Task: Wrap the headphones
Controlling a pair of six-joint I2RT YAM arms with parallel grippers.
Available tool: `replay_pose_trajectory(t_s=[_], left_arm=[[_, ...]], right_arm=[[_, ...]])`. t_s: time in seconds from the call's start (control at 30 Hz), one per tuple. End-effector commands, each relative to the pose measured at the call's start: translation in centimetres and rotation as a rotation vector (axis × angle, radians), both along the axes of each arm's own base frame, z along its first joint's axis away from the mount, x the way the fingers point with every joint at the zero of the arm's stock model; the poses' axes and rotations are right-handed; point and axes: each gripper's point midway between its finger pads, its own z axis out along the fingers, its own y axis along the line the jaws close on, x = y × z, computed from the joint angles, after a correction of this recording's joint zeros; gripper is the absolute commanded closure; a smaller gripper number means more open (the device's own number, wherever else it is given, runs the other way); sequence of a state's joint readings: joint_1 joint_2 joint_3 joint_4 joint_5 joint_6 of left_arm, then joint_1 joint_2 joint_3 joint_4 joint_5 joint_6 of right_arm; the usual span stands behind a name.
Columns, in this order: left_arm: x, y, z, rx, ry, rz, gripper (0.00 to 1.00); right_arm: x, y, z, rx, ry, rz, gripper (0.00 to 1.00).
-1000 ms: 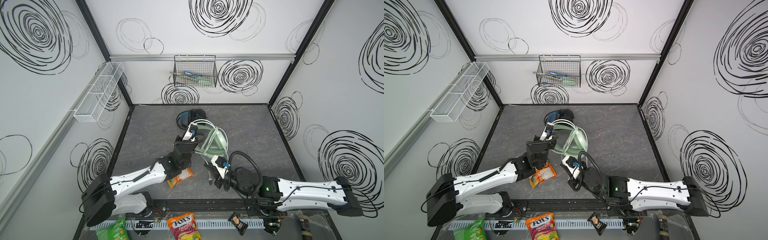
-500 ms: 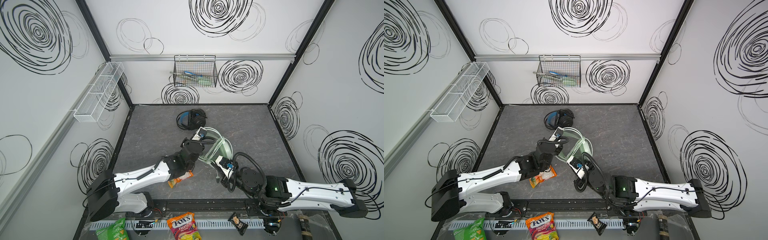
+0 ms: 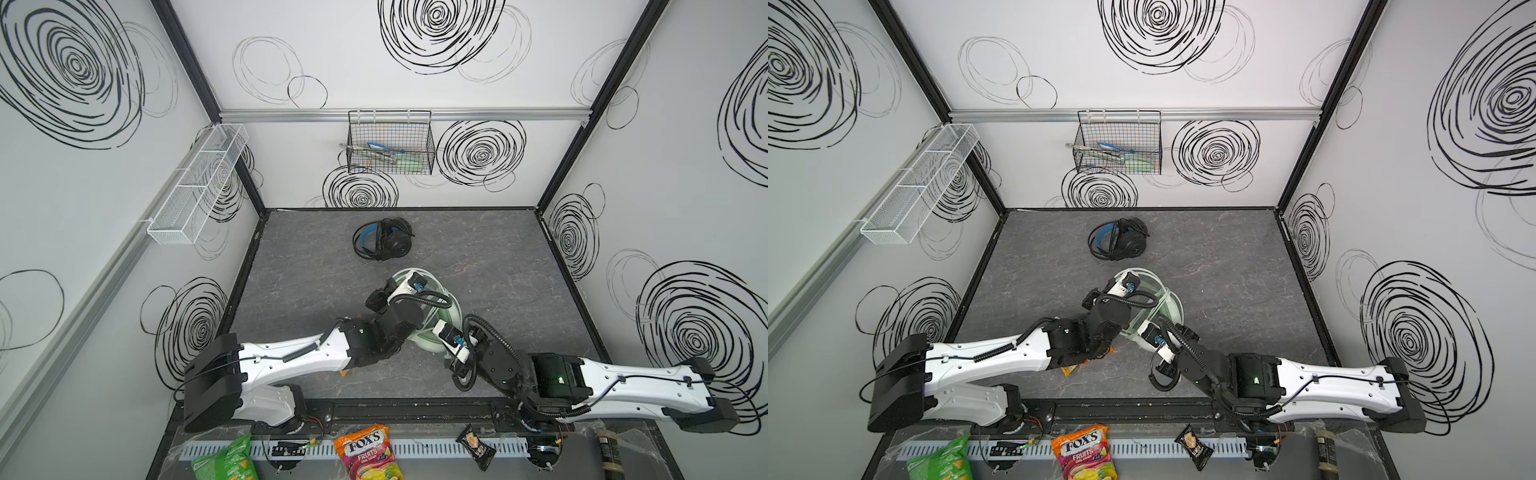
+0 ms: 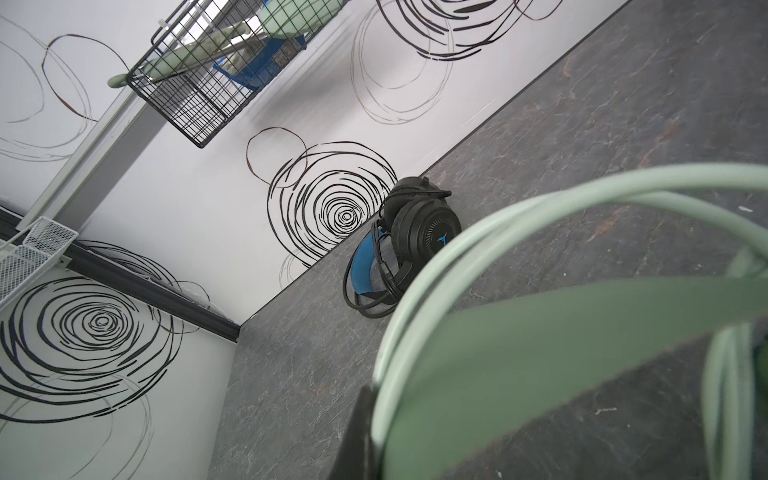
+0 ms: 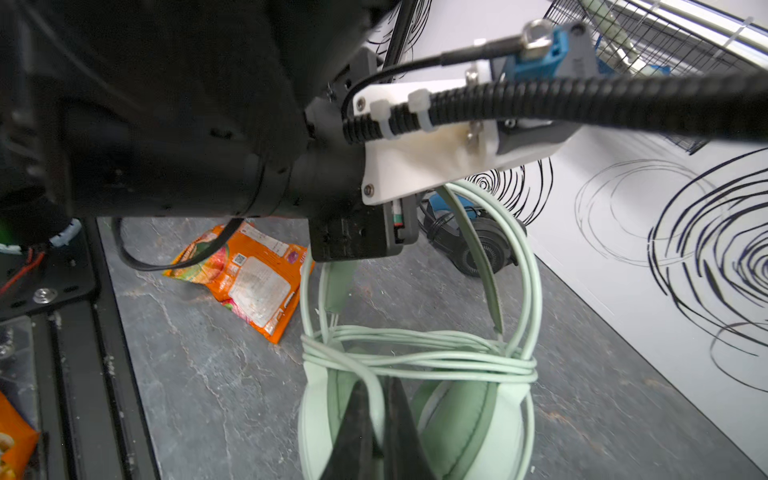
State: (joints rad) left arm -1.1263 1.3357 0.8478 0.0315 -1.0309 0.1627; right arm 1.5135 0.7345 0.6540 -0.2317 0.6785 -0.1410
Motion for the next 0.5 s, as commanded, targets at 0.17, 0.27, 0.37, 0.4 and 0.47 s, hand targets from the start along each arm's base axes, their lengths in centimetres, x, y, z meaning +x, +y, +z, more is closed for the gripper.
replay_pose_trajectory(t_s=[0.17,0.27,0.37,0.4,0.47], left_arm=[[-1.9,-1.2,-0.8,0.130,0.029,-0.055,1.00],[-2.6,-2.2,-1.6,0.133,0.065,-0.106,1.00],[-3.0,-2.5,-2.1,0.127,0.082,-0.130,1.00],[-3.1,-2.6,-2.2,0.123,0.083,-0.134,1.00],[-3.2,-2.6,-2.4,0.121,0.086,-0.139,1.00]], right_arm=[[0.3,-0.5,6.2,0.076,-0.186,-0.049,1.00],[-0.7,0.3,6.7,0.080,-0.223,-0.008,1.00],[-2.2,0.9,8.3,0.168,-0.232,0.080,1.00],[-2.7,0.9,9.2,0.212,-0.234,0.106,1.00],[-3.5,0.5,10.7,0.287,-0.240,0.153,1.00]])
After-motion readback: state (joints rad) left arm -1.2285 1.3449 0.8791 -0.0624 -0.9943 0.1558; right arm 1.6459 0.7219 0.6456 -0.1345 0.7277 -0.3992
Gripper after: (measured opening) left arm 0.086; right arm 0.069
